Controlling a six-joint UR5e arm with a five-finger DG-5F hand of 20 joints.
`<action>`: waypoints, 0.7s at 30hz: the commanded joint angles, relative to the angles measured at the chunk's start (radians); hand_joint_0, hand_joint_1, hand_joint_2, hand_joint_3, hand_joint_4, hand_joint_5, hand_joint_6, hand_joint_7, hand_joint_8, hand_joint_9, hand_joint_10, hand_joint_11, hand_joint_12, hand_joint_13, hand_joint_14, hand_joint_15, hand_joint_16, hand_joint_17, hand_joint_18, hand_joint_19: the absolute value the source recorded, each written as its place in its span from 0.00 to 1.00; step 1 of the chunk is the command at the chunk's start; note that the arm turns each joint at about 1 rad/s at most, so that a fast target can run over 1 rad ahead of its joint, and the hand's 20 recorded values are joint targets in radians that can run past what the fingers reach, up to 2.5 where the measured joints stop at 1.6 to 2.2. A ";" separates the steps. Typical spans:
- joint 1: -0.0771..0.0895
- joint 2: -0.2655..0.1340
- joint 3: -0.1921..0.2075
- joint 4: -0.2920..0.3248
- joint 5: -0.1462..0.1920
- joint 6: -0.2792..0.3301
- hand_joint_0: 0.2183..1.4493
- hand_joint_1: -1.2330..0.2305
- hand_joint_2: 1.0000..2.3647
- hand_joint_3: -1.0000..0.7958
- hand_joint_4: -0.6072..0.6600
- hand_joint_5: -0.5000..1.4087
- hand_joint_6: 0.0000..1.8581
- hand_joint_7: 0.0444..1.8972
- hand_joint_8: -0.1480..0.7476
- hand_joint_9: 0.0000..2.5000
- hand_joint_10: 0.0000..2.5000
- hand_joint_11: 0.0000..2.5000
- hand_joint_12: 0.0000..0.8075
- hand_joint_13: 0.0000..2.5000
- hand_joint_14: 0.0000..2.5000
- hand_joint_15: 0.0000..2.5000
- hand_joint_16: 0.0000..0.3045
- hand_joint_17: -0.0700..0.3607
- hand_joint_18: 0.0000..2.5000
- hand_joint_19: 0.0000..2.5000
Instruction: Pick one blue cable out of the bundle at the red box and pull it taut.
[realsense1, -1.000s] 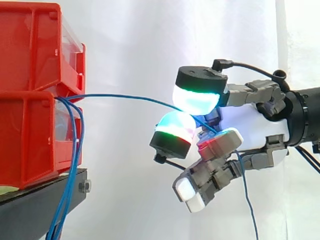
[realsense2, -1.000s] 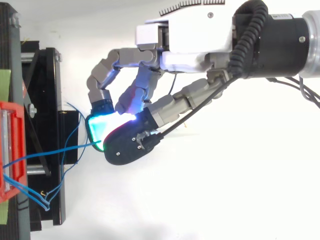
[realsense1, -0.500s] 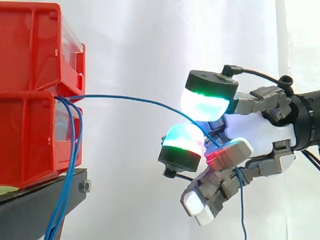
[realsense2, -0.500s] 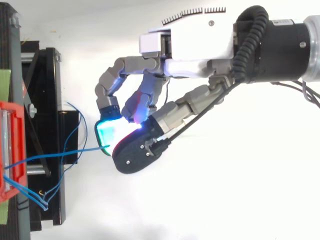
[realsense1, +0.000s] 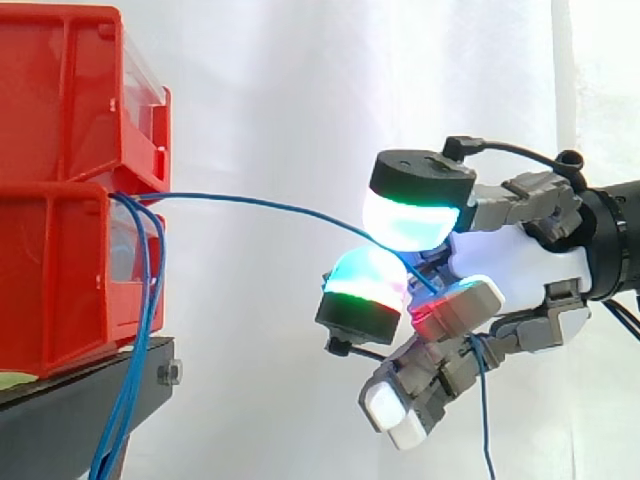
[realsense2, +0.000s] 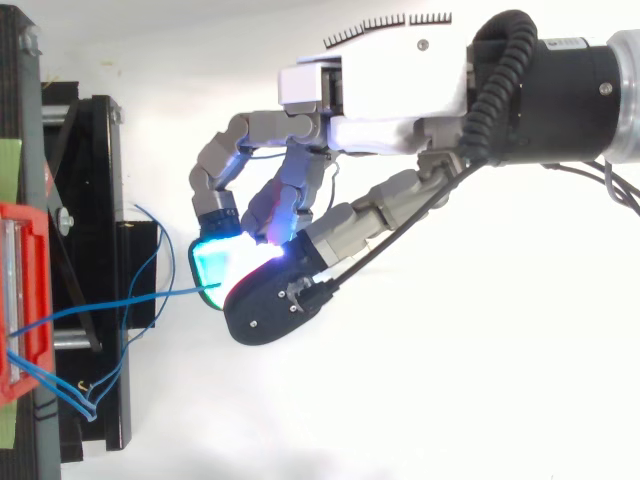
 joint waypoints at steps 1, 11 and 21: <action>-0.002 0.000 0.000 0.000 0.001 0.000 0.33 0.25 0.01 0.49 0.57 0.22 0.49 0.54 0.64 0.52 0.00 0.48 0.51 0.32 0.01 0.16 0.19 0.46 0.26 0.14; -0.005 0.000 0.021 -0.006 0.001 0.000 0.38 0.21 0.02 0.57 0.52 0.22 0.50 0.66 0.65 0.53 0.00 0.49 0.51 0.33 0.00 0.16 0.19 0.46 0.27 0.13; -0.006 0.000 0.051 -0.086 -0.001 -0.003 0.40 0.21 0.01 0.57 0.49 0.21 0.51 0.66 0.65 0.53 0.00 0.49 0.51 0.33 0.00 0.16 0.19 0.46 0.27 0.13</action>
